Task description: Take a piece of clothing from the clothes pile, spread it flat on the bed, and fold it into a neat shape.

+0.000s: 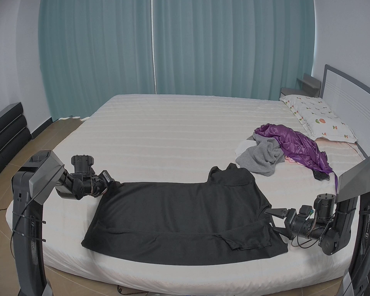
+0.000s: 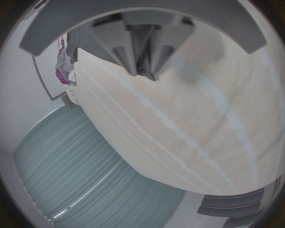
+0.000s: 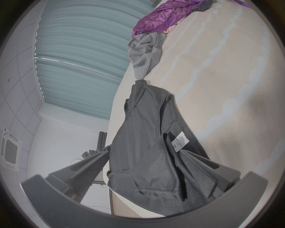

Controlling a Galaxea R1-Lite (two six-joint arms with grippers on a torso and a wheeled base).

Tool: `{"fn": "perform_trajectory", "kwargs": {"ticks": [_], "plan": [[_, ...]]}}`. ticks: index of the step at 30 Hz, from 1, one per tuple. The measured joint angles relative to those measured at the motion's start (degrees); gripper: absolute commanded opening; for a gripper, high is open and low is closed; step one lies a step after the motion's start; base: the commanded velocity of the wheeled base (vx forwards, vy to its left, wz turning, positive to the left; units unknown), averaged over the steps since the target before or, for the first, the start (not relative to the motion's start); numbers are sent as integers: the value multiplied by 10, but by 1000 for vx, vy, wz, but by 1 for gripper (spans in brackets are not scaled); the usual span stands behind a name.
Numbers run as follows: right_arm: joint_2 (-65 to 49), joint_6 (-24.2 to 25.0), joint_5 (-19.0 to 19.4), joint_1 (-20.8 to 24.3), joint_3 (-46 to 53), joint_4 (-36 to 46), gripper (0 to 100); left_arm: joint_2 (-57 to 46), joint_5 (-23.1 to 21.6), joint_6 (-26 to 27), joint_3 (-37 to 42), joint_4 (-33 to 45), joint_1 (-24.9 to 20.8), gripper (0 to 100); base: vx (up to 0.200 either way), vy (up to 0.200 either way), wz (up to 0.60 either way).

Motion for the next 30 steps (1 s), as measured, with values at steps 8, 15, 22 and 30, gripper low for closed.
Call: {"fn": "perform_trajectory", "kwargs": {"ticks": [8, 15, 22, 30], "plan": [[0, 0, -2, 1, 0, 0, 100, -1, 2, -22, 16, -31, 9, 0, 0, 0, 0], [-2, -6, -30, 10, -8, 0, 100, -4, 2, -34, 30, -54, 10, 0, 0, 0, 0], [-14, -20, -98, 43, -52, 0, 100, -12, 2, -78, 36, -55, 10, 0, 0, 0, 0], [-16, -62, -113, 53, -163, 84, 100, -20, 1, -88, 44, -57, 14, 0, 0, 0, 0]]}}
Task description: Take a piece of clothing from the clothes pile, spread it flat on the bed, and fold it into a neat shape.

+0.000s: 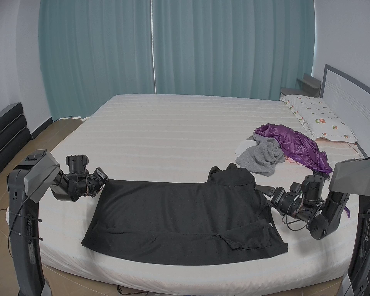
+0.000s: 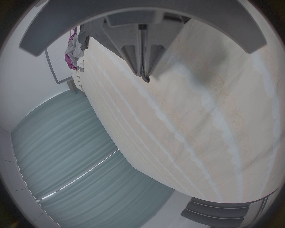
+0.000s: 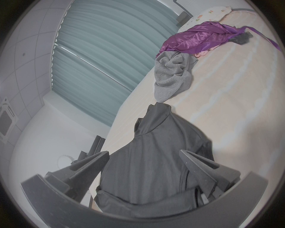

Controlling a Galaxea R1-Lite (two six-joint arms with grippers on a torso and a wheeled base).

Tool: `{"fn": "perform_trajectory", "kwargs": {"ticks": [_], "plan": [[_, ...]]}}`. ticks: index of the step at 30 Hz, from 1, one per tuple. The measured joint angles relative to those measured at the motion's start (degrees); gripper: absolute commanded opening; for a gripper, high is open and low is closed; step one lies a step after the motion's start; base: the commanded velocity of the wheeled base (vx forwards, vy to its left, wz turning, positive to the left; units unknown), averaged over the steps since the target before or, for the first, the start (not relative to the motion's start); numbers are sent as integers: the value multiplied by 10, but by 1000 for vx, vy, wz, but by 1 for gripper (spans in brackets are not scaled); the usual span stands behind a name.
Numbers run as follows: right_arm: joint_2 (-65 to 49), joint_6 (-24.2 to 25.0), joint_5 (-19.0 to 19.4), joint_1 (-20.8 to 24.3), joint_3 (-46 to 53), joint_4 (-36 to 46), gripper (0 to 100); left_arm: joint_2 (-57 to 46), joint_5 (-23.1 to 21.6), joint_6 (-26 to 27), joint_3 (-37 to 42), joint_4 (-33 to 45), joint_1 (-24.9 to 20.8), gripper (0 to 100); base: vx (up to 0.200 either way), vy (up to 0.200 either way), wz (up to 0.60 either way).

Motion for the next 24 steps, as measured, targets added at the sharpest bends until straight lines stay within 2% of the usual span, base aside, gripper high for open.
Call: {"fn": "perform_trajectory", "kwargs": {"ticks": [7, 12, 19, 24], "plan": [[11, -44, -23, 5, -174, 209, 100, -2, -1, -2, 6, 0, 1, 0, 0, 0, 0], [30, -78, -48, 10, -300, 327, 100, -2, -1, -2, 8, -1, 2, 0, 0, 0, 0], [89, -122, -91, 15, -458, 437, 100, -3, -2, -1, 13, -1, 3, 0, 0, 0, 0], [141, -139, -109, 10, -530, 458, 100, -3, -2, 0, 17, -1, 2, 0, 0, 0, 0]]}}
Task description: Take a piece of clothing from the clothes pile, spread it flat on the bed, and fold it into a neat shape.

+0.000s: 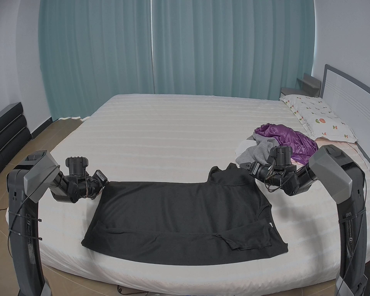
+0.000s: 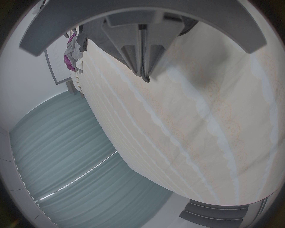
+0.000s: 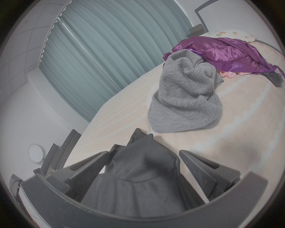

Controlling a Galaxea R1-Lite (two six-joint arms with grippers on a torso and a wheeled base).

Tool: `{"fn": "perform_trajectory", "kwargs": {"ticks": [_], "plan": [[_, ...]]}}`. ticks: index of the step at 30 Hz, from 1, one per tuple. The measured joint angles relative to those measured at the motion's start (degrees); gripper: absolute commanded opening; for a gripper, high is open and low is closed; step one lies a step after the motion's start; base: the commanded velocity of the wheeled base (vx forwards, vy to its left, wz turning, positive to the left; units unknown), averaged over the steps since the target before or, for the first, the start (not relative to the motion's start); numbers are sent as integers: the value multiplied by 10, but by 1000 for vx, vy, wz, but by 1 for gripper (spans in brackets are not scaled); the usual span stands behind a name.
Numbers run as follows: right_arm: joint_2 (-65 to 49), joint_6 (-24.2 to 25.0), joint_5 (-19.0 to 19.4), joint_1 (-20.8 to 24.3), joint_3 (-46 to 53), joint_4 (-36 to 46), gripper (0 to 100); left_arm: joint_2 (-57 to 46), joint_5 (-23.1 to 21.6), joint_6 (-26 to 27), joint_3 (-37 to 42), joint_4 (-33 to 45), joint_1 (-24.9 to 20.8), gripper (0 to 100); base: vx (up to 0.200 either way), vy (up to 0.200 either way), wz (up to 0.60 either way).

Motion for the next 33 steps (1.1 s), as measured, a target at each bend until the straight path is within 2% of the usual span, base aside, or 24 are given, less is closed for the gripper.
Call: {"fn": "perform_trajectory", "kwargs": {"ticks": [13, 14, 26, 33], "plan": [[73, -5, 2, -3, -111, 24, 100, 0, 0, 2, 1, 0, -1, 0, 0, 0, 0], [75, -5, 2, -2, -114, 24, 0, 0, 0, 2, 1, 0, -1, 0, 0, 0, 0], [87, 4, 3, -6, -122, 24, 0, 1, 1, 3, -3, 0, -3, 0, 0, 0, 0], [69, 42, 3, -4, -101, 22, 0, -2, 2, 3, -5, -7, -3, 0, 0, 0, 0]]}}
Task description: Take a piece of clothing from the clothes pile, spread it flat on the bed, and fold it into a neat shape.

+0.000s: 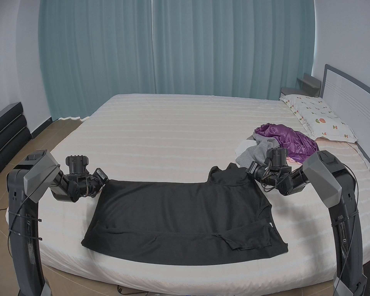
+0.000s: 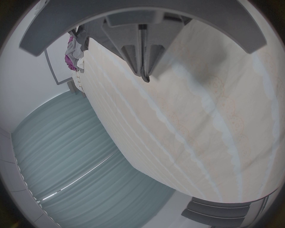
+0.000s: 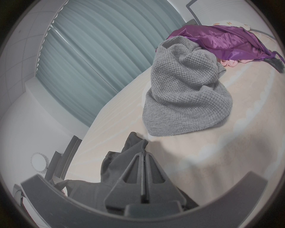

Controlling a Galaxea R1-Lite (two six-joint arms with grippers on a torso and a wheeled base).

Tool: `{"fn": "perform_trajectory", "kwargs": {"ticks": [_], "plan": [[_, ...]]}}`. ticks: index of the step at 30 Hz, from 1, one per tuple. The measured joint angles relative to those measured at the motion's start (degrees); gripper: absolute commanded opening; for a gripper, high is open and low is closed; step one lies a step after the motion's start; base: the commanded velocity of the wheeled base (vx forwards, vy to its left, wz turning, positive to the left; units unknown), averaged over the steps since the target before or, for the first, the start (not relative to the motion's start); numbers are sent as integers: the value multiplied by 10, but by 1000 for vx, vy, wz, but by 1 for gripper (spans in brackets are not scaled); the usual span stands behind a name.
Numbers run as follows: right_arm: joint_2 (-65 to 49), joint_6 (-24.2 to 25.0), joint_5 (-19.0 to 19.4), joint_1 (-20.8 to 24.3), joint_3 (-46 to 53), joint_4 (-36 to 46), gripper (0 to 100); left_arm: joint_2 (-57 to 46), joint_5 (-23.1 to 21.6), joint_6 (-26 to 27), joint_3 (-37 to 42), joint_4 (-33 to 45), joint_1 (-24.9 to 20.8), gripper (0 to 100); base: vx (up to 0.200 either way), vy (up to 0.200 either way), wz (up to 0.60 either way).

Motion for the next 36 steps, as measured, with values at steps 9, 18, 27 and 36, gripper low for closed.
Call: {"fn": "perform_trajectory", "kwargs": {"ticks": [9, 18, 27, 36], "plan": [[-48, 42, -1, 5, 55, -11, 0, -10, 31, -3, 5, -9, 2, 0, 0, 0, 0], [-102, 54, 3, -10, 146, -67, 0, -29, 36, -14, 18, -19, 3, 0, 0, 0, 0], [-126, 84, 4, -17, 180, -106, 0, -45, 36, -14, 39, -51, 4, 0, 0, 0, 0], [-131, 82, 3, -19, 201, -102, 0, -47, 35, -11, 47, -48, 3, 0, 0, 0, 0]]}}
